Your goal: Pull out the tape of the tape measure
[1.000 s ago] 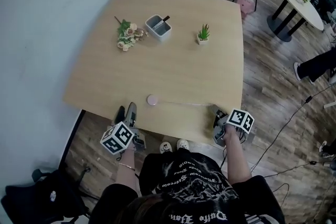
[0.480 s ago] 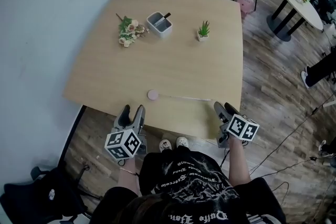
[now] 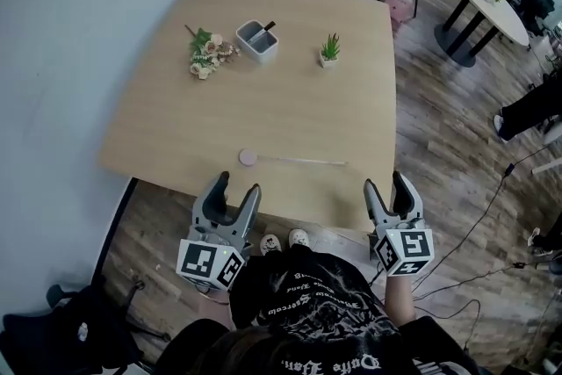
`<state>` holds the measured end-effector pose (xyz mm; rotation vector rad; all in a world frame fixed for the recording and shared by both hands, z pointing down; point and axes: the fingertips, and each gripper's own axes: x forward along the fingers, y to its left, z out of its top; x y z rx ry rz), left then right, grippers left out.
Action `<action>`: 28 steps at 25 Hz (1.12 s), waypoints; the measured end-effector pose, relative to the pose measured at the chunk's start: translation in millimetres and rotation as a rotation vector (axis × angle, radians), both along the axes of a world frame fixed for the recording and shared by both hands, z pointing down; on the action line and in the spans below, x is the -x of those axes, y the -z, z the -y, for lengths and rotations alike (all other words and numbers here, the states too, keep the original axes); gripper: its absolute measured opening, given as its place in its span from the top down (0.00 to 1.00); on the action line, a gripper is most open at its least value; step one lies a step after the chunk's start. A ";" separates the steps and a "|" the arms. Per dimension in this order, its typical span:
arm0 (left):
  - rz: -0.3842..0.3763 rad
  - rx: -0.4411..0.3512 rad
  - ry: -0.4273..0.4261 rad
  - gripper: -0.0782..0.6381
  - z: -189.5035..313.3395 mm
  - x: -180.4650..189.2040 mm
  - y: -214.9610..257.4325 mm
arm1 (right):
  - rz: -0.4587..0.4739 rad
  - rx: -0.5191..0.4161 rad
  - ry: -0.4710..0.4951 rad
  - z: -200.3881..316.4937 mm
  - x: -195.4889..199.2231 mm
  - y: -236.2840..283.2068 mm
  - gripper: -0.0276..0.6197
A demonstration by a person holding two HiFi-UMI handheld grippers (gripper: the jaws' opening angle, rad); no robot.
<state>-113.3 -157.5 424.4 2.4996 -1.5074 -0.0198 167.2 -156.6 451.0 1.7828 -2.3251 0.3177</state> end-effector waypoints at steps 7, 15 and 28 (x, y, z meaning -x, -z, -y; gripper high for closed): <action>0.022 -0.036 -0.004 0.52 0.5 1.0 8.5 | -0.064 -0.033 0.025 4.7 15.9 8.9 0.51; 0.003 -0.016 -0.081 0.85 -0.7 -7.7 4.2 | -0.133 -0.020 0.030 5.6 25.0 5.1 0.91; 0.108 -0.041 -0.061 0.88 0.9 -13.8 3.8 | -0.150 -0.072 0.051 3.7 31.8 16.3 0.94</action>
